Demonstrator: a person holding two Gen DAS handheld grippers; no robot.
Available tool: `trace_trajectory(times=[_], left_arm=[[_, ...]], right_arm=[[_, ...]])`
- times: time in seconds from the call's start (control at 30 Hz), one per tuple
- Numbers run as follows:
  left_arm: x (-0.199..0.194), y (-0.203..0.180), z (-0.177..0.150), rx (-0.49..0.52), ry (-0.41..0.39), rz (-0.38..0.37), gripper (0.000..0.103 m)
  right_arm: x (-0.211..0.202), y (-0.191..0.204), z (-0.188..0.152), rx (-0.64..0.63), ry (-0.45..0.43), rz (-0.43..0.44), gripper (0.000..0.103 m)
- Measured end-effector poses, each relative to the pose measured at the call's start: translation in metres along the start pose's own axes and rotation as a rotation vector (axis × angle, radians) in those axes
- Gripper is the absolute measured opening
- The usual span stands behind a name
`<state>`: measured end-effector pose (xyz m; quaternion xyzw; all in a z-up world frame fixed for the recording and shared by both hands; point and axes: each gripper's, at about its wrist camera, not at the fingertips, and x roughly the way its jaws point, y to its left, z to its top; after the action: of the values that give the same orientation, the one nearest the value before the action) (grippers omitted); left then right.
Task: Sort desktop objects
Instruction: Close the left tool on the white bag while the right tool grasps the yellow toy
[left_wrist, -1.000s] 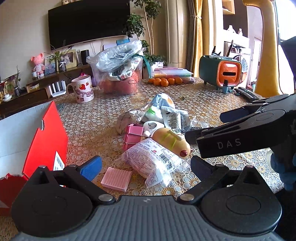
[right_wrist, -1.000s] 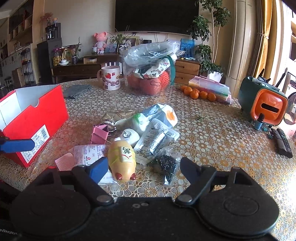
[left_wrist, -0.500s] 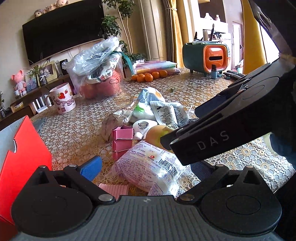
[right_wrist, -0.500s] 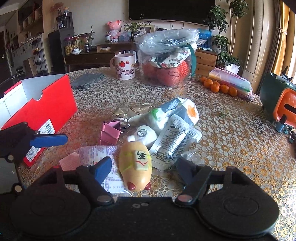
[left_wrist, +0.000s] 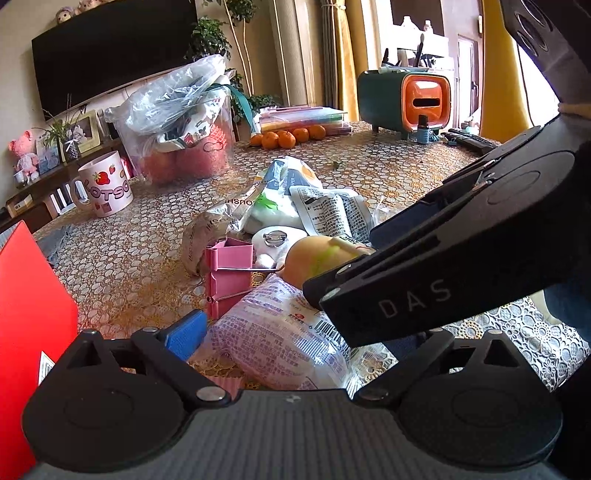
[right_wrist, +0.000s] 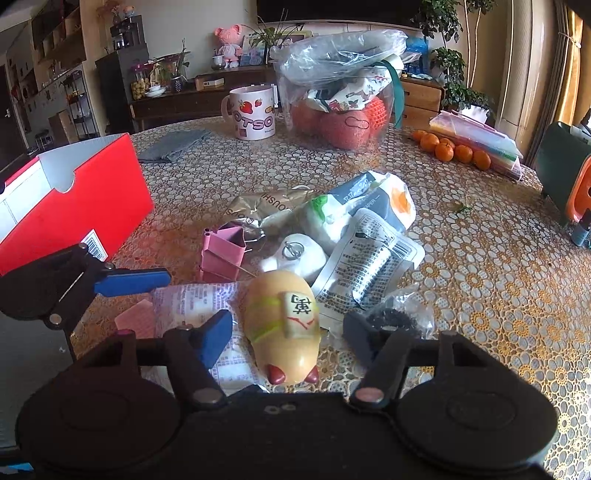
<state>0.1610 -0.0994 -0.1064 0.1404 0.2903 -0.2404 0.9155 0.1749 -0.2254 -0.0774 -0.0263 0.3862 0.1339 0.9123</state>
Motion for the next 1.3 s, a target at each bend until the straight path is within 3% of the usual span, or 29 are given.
trace_trajectory(times=[0.2,0.37,0.57,0.87,1.3], left_arm=[[-0.004,-0.002,-0.001,-0.005,-0.008,0.007,0.091],[-0.010,-0.003,-0.001,-0.011,-0.012,0.012,0.076],[-0.017,-0.002,0.003,-0.027,-0.012,0.019,0.064],[-0.029,-0.003,0.004,-0.045,-0.025,0.026,0.057],[-0.070,0.008,0.008,-0.105,-0.072,0.053,0.056]], right_arm=[[0.000,0.003,0.000,0.004,-0.003,0.005,0.052],[-0.001,0.007,0.000,-0.008,-0.009,-0.018,0.042],[-0.005,0.007,0.000,0.002,-0.012,-0.034,0.040],[-0.013,0.010,0.000,0.004,-0.020,-0.043,0.039],[-0.044,0.025,0.005,-0.012,-0.081,-0.029,0.039]])
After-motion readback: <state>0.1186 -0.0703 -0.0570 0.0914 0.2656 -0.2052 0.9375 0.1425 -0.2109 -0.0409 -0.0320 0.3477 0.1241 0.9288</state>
